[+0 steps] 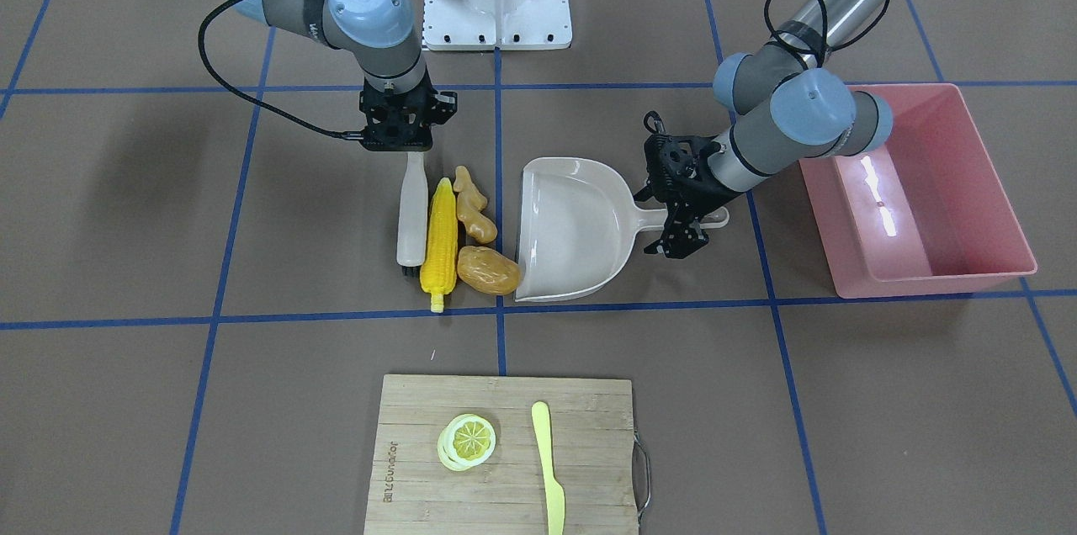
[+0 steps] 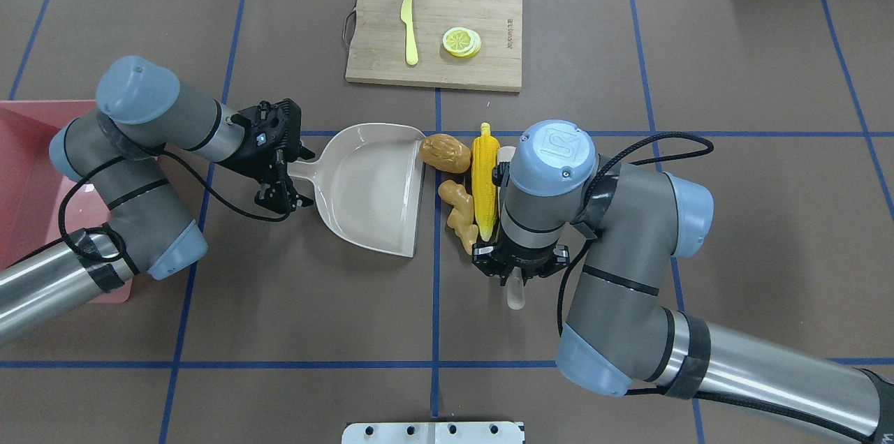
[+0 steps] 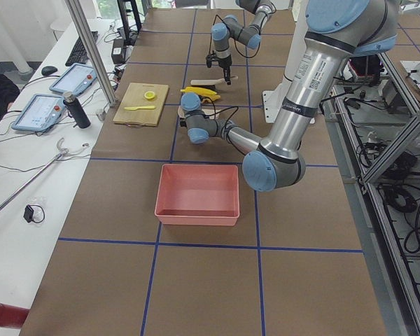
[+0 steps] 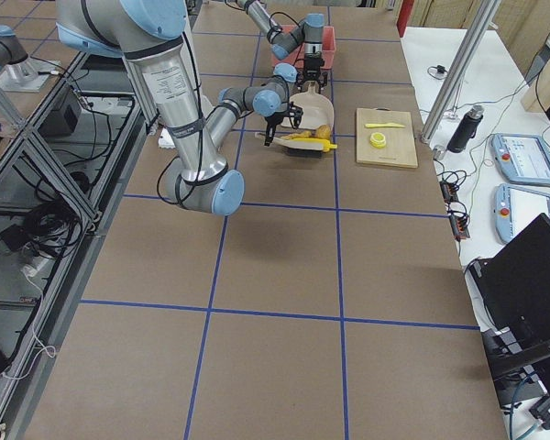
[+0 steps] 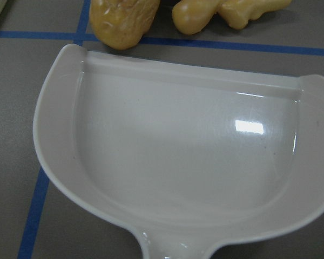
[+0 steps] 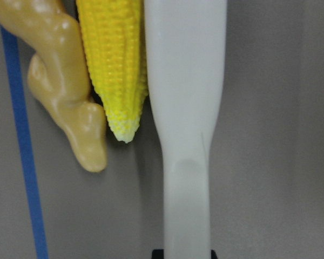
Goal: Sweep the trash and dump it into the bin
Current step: 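Sweep the potato, ginger and corn into the dustpan with the right brush, then lift the right gripper with the brush away to its rest spot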
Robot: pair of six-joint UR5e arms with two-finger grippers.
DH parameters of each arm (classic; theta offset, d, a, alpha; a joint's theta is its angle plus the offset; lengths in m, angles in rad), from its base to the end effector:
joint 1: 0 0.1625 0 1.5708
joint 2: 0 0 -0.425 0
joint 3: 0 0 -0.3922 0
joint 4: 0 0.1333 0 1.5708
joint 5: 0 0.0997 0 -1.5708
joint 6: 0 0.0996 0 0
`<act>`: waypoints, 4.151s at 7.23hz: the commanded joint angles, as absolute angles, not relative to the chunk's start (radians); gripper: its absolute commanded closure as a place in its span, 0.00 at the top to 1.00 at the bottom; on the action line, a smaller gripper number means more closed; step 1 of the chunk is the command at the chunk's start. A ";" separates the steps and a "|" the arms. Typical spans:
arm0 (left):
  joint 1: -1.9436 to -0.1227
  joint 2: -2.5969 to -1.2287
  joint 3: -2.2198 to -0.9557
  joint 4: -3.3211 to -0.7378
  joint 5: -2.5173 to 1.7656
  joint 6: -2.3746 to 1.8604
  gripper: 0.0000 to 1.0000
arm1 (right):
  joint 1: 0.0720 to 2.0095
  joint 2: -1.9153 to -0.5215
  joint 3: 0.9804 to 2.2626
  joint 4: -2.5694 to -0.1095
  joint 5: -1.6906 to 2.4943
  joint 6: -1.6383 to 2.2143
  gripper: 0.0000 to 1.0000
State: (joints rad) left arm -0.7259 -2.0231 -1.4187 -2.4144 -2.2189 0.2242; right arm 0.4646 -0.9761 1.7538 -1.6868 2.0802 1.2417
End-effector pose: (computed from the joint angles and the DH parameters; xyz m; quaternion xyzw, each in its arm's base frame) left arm 0.4555 -0.5021 0.3709 0.4068 0.4116 0.5544 0.5981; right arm -0.5428 -0.3668 0.2467 -0.0983 -0.3820 -0.0197 0.9187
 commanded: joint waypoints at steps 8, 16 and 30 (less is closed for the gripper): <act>-0.721 -2.025 -1.414 -2.411 -2.215 0.218 0.86 | 0.382 -0.615 1.470 -1.684 2.039 1.318 0.00; -0.721 -2.025 -1.413 -2.407 -2.214 0.218 0.86 | 0.471 -0.626 1.535 -1.778 2.108 1.200 0.00; -0.722 -2.020 -1.431 -2.418 -2.215 0.226 0.00 | 1.021 -1.734 1.945 -1.528 2.246 0.491 0.00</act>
